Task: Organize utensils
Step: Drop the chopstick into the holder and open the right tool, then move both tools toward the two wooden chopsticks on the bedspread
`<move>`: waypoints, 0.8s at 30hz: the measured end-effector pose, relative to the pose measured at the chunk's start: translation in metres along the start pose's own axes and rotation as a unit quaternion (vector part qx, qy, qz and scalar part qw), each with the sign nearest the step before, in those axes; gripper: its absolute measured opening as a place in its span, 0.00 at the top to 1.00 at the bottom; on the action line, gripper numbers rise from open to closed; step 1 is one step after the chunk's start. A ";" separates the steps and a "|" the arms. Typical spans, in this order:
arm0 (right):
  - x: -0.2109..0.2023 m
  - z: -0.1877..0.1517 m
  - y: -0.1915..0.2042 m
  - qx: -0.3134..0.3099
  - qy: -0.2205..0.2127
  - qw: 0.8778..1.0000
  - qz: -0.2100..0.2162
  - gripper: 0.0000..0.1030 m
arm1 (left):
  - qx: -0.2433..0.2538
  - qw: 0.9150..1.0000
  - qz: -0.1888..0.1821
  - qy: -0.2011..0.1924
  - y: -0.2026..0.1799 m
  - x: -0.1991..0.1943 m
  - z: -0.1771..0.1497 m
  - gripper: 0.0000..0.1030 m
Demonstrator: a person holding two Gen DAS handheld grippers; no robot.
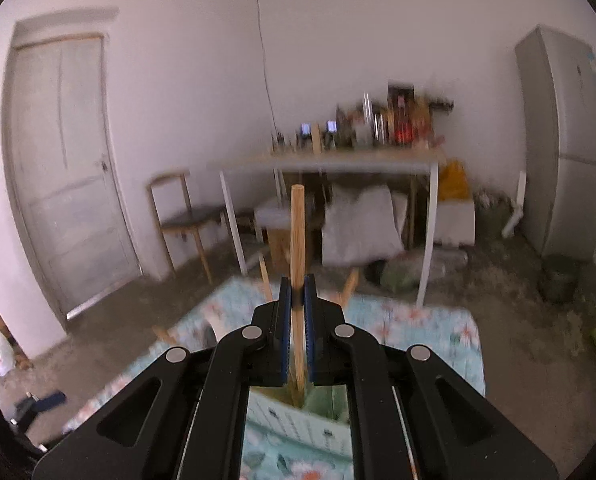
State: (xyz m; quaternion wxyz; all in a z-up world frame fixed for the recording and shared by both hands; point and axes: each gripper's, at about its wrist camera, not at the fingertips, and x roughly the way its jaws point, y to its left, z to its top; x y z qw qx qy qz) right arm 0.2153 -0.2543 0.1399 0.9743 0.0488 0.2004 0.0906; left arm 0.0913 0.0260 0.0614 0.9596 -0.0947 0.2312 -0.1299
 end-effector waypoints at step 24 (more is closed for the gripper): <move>-0.101 -0.084 -0.025 0.104 0.006 0.994 0.041 0.56 | -0.012 0.999 -0.005 0.034 -0.002 -0.009 -0.021 0.10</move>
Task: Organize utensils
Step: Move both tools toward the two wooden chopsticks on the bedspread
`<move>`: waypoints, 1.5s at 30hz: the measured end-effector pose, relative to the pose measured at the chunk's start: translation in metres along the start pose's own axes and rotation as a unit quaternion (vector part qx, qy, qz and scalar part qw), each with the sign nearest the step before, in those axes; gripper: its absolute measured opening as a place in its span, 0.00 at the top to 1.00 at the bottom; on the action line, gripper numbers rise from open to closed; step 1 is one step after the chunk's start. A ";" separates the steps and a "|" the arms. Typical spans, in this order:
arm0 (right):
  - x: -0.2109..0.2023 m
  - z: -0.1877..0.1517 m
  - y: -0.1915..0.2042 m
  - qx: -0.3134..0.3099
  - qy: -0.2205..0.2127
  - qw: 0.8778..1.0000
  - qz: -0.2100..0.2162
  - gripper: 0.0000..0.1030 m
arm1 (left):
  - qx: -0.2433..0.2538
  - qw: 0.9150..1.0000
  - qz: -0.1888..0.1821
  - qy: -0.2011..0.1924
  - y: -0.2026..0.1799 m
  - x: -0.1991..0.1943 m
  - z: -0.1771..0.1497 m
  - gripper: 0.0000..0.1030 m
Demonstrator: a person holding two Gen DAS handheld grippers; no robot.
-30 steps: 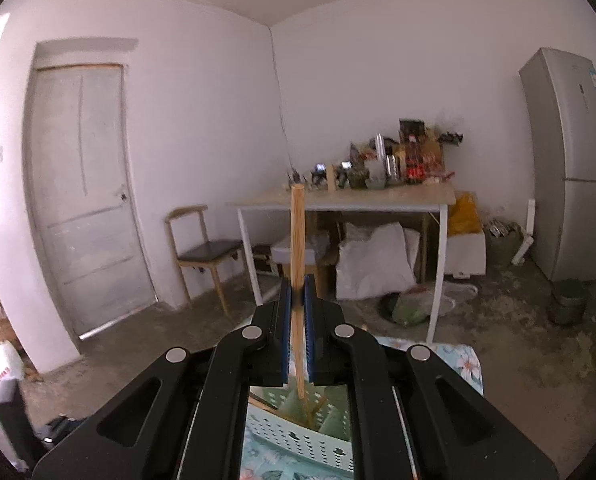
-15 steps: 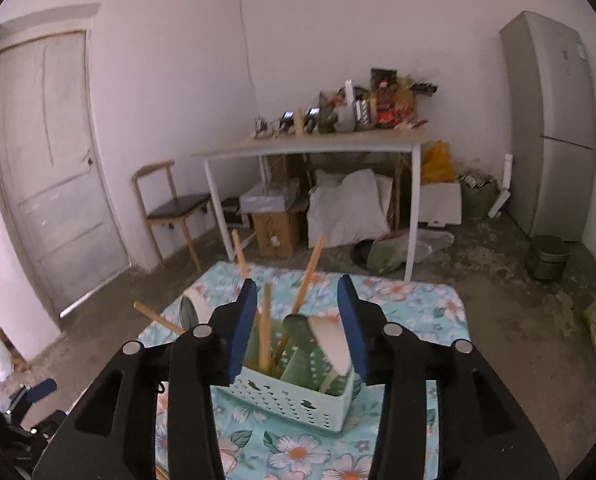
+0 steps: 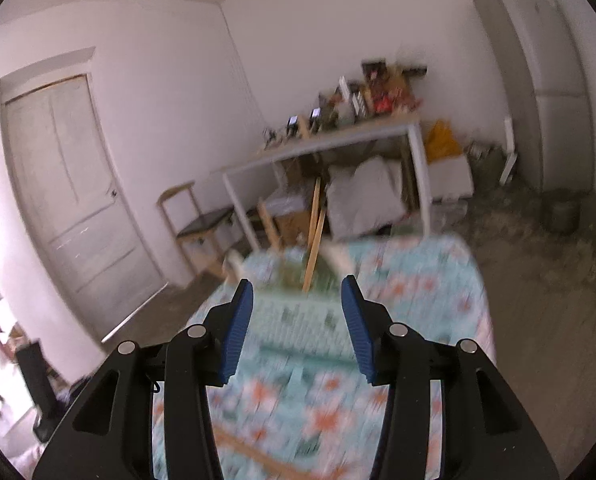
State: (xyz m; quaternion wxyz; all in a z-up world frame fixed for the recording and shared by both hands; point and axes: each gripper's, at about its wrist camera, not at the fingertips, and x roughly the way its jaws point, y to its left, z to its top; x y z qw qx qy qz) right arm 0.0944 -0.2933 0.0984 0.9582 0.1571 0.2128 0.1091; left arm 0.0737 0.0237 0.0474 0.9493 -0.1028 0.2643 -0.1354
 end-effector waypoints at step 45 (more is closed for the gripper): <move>0.022 -0.128 -0.025 0.113 0.130 0.985 0.019 0.56 | -0.367 0.886 -0.188 0.212 0.061 0.075 -0.089 0.87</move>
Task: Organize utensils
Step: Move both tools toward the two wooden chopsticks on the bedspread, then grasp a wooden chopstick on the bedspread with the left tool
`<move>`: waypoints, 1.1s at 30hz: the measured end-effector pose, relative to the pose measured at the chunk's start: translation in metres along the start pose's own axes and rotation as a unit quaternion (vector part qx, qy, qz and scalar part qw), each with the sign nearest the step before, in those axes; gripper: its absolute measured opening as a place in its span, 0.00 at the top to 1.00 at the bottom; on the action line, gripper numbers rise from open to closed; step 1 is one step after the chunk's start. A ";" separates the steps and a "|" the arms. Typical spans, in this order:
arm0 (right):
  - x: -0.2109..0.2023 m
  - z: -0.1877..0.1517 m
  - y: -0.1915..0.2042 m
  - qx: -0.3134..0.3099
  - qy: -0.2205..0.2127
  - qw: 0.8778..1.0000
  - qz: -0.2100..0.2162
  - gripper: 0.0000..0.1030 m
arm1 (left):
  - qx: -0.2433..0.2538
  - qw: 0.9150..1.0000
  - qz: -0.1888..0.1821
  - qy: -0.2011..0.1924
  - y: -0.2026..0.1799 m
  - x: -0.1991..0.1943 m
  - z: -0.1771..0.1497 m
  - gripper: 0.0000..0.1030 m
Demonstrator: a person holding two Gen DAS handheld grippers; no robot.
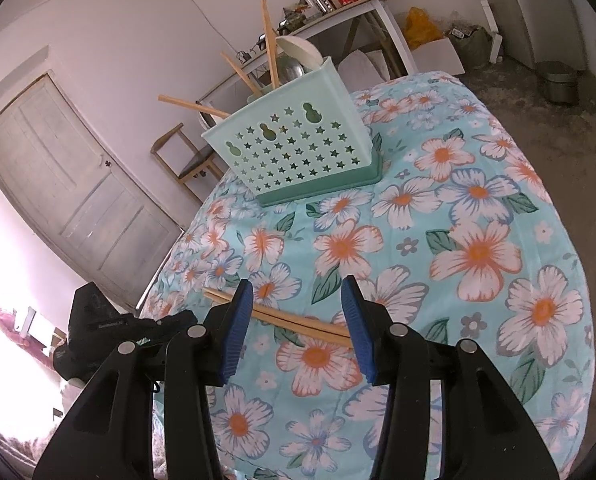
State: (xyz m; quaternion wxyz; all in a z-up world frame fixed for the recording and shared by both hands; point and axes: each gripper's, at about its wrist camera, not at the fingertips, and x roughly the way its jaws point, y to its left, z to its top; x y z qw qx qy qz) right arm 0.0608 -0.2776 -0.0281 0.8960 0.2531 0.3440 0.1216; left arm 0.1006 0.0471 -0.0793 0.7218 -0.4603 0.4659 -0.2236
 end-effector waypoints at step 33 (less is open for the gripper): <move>0.004 0.000 0.003 -0.001 0.007 1.000 0.000 0.56 | -0.015 0.999 0.024 -0.029 0.004 -0.006 0.014 0.82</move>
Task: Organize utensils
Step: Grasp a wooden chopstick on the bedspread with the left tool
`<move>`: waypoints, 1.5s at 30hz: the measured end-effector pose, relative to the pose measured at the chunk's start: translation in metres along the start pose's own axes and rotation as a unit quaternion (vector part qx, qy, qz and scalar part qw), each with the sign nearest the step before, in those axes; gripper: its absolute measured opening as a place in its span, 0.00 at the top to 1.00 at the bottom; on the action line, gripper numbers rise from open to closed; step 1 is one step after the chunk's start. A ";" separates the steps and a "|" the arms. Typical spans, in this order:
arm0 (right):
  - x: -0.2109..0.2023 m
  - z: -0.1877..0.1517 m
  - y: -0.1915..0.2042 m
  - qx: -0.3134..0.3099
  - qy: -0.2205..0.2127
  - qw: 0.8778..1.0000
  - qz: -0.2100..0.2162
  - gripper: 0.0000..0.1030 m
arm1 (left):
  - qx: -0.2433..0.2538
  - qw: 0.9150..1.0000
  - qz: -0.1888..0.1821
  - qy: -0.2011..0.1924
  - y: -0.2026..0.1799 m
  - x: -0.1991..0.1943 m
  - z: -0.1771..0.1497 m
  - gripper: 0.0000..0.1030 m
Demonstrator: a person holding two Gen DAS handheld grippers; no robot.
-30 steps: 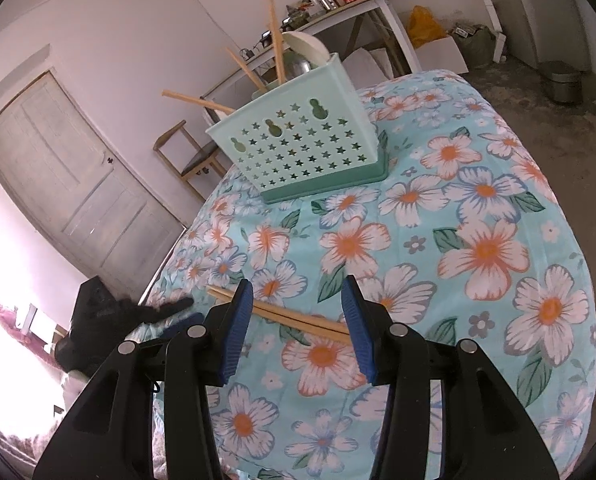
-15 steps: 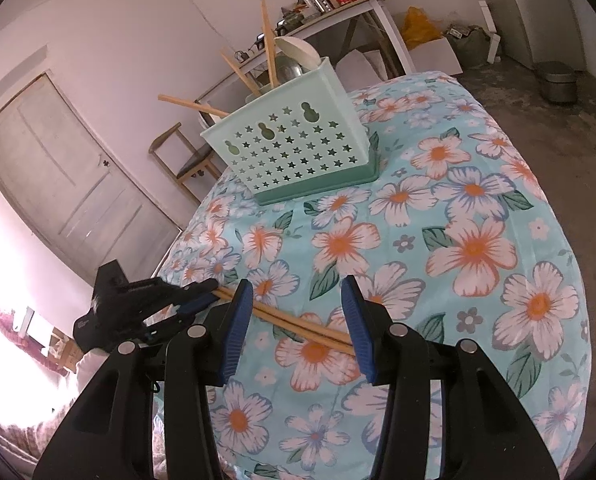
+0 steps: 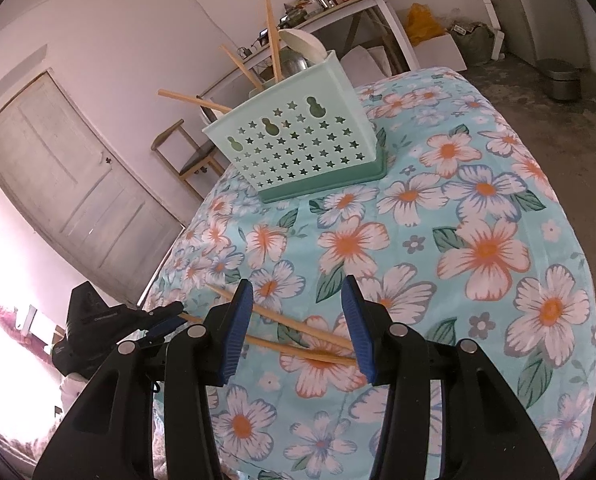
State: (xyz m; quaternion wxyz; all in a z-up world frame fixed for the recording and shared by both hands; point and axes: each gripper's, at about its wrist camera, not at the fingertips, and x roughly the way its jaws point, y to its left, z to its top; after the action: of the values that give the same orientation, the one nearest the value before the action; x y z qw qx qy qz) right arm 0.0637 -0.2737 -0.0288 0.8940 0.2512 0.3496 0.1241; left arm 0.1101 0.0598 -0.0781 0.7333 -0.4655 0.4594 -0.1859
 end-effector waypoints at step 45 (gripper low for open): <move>0.015 -0.008 0.030 -0.031 0.025 0.999 -0.023 0.56 | 0.148 0.987 0.049 -0.033 -0.018 0.019 -0.029 0.83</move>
State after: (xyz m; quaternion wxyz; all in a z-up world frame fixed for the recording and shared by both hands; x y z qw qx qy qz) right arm 0.0676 -0.2399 -0.0264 0.8951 0.2123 0.3732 0.1200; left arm 0.0984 0.0229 -0.0761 0.8168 -0.3348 0.4251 -0.2003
